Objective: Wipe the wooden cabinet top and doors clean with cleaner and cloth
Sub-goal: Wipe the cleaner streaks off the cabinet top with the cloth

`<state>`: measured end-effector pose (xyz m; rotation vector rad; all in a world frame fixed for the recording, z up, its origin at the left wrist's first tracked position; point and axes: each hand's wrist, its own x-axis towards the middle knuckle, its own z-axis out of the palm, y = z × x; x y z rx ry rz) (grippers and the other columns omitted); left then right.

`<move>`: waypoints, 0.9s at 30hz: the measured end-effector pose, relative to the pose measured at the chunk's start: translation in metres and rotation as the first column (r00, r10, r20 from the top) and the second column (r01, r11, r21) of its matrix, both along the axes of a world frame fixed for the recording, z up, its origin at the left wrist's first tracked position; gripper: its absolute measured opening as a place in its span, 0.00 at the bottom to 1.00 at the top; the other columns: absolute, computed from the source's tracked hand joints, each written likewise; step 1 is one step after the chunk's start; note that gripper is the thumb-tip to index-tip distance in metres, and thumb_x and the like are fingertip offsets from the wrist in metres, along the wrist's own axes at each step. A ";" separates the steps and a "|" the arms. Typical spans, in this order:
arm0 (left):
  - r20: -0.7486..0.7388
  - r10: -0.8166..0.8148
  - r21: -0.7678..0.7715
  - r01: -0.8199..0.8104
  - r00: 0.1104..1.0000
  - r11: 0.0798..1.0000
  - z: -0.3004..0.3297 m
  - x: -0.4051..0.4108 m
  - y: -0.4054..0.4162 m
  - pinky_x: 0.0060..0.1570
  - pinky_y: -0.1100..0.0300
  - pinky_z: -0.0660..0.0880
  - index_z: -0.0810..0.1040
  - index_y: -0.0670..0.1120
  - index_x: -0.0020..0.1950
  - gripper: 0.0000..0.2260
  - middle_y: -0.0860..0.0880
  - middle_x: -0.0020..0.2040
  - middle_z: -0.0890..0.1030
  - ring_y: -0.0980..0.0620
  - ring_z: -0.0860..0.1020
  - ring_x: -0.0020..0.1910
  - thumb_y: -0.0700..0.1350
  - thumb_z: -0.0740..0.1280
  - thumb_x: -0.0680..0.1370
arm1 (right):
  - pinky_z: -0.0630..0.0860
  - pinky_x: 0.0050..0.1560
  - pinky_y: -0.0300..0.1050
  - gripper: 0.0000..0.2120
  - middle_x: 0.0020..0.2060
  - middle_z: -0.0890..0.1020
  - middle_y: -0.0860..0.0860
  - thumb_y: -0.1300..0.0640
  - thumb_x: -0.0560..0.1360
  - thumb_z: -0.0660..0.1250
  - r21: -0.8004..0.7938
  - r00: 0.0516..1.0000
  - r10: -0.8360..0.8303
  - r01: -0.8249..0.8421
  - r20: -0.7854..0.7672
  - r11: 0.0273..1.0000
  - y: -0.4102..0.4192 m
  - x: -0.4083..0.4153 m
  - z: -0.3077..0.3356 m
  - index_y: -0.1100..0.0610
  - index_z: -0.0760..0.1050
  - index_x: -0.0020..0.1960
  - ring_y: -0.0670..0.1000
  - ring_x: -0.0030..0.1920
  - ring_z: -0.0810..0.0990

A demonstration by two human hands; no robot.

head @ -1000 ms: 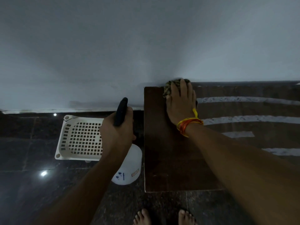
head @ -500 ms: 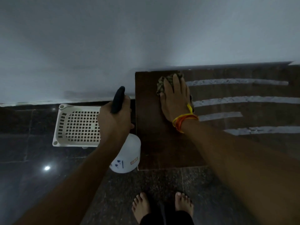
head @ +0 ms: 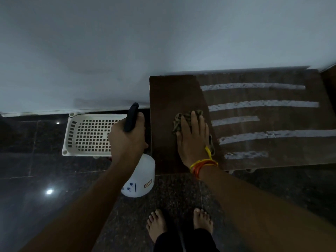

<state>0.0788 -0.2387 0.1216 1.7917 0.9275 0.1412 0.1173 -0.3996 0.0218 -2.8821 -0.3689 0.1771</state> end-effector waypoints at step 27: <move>0.021 -0.001 -0.064 0.003 1.000 0.998 0.005 -0.012 -0.062 0.19 0.67 0.70 0.77 0.50 0.37 0.13 0.48 0.31 0.81 0.56 0.77 0.19 0.54 0.66 0.80 | 0.53 0.74 0.60 0.23 0.75 0.58 0.58 0.50 0.80 0.57 -0.017 1.000 -0.024 0.024 -0.015 1.000 -0.076 -0.056 0.003 0.54 0.62 0.73 0.63 0.75 0.54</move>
